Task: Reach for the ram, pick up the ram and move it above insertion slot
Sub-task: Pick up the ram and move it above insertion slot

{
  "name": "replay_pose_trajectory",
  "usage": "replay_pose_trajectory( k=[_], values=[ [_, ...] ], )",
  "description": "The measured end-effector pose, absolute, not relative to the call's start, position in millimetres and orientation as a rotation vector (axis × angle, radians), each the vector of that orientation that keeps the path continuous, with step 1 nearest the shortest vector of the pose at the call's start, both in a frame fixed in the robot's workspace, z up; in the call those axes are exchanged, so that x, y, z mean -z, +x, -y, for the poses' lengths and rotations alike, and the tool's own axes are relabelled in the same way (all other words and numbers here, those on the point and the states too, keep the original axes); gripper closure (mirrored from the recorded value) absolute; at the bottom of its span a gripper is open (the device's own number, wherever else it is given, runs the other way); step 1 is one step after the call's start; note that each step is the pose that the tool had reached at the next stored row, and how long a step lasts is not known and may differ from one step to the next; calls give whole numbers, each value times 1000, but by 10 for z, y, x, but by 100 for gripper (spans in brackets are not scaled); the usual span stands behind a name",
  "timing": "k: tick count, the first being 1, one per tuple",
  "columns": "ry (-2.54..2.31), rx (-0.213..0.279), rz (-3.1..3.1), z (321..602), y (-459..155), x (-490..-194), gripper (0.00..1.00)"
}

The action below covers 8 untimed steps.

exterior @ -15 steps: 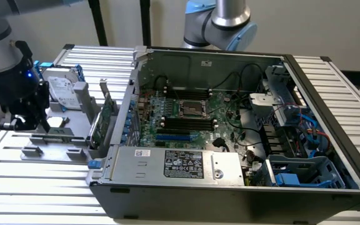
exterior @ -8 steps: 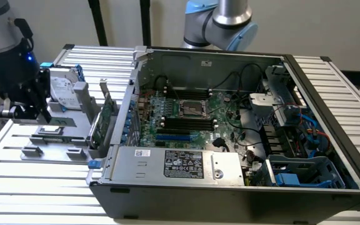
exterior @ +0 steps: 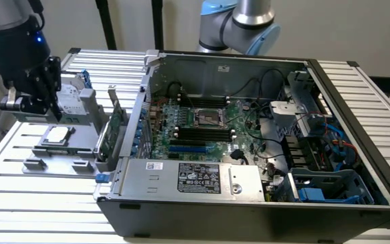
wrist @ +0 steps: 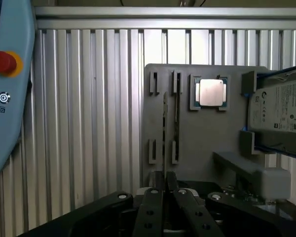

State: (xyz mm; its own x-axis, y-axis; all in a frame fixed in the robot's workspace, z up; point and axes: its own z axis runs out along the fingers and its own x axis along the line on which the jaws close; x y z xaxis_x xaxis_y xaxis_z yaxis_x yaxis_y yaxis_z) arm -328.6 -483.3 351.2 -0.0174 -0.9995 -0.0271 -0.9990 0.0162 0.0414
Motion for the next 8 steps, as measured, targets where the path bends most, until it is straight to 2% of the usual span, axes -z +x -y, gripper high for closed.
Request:
replay_pose_trajectory(
  k=[8],
  values=[
    [2198, 88, 2234, 4834, -2919, -3831, 87]
  ],
)
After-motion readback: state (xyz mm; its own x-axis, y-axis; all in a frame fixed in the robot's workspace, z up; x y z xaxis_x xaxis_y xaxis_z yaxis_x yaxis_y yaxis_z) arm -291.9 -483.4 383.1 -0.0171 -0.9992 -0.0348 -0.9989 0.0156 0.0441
